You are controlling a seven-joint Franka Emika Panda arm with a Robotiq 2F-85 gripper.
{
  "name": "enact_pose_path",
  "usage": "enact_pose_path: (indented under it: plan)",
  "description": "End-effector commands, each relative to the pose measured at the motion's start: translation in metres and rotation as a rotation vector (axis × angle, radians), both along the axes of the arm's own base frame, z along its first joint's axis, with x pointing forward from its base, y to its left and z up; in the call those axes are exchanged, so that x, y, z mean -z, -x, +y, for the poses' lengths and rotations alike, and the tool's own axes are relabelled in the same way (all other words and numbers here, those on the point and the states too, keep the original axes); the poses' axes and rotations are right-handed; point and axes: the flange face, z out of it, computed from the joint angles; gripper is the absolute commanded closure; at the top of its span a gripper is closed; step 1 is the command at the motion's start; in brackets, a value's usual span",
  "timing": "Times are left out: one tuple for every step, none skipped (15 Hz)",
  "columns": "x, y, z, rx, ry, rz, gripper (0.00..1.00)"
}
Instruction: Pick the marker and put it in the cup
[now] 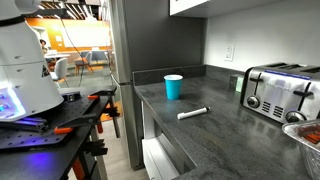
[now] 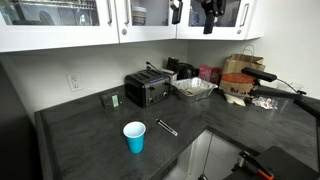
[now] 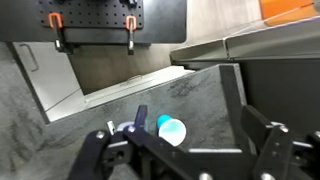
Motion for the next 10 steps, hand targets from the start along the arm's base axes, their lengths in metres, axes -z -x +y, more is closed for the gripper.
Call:
enact_pose_path:
  plan:
    - [-0.001,0.0,0.0,0.0,0.0,0.001,0.0]
    - [-0.001,0.0,0.0,0.0,0.0,0.001,0.0]
    - [-0.001,0.0,0.0,0.0,0.0,0.001,0.0]
    - [-0.001,0.0,0.0,0.0,0.0,0.001,0.0]
    - [-0.001,0.0,0.0,0.0,0.0,0.001,0.0]
    - [0.005,-0.002,0.0,-0.009,0.006,0.005,0.0]
    - [0.011,-0.005,0.001,-0.023,0.021,-0.027,0.0]
    - [0.017,-0.01,0.002,-0.037,0.035,-0.07,0.0]
    - [0.028,-0.016,0.004,-0.071,0.057,-0.084,0.0]
    - [0.042,-0.022,0.005,-0.087,0.077,-0.076,0.0]
